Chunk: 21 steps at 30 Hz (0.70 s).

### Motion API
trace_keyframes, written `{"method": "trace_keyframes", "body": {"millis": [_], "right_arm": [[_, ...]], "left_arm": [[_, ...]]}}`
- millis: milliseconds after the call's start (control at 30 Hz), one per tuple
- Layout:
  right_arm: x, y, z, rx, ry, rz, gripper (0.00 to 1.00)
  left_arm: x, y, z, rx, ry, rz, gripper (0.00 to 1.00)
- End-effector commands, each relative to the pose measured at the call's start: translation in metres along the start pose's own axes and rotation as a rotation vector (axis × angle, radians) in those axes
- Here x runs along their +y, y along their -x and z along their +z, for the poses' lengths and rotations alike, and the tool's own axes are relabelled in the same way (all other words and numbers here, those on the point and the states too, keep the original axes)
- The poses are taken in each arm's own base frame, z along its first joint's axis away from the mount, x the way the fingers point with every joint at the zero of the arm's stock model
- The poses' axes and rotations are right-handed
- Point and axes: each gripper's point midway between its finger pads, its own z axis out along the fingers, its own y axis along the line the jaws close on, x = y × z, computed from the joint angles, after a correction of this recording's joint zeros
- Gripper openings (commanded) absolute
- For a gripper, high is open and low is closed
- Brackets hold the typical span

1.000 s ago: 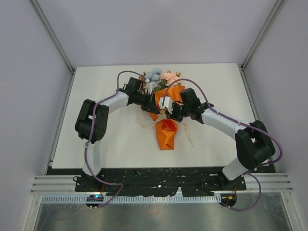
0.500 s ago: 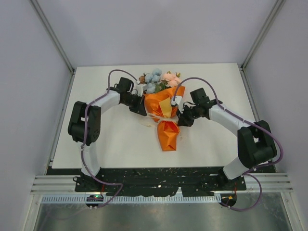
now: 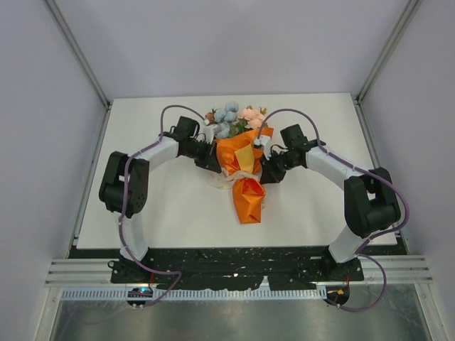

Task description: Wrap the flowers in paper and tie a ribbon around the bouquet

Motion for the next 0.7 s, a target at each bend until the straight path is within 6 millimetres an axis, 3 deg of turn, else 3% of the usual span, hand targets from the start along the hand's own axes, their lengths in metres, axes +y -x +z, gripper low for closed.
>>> {"method": "trace_keyframes", "body": {"millis": [0, 200, 400, 533, 667], "right_arm": [[-0.001, 0.037, -0.010, -0.103, 0.014, 0.034, 0.05], [-0.003, 0.050, -0.019, -0.158, 0.009, 0.057, 0.05], [-0.019, 0.055, -0.028, -0.196, -0.031, 0.119, 0.05], [-0.042, 0.042, -0.035, -0.184, -0.102, 0.197, 0.05], [-0.054, 0.017, -0.035, -0.116, -0.125, 0.288, 0.05]], "left_arm": [[-0.016, 0.018, 0.002, -0.078, -0.059, -0.036, 0.00], [-0.013, 0.023, -0.006, -0.134, -0.063, -0.037, 0.00], [0.012, 0.015, -0.026, -0.155, 0.013, -0.126, 0.00], [0.029, 0.005, -0.034, -0.143, 0.083, -0.173, 0.00], [0.044, -0.003, -0.041, -0.117, 0.143, -0.209, 0.00]]}}
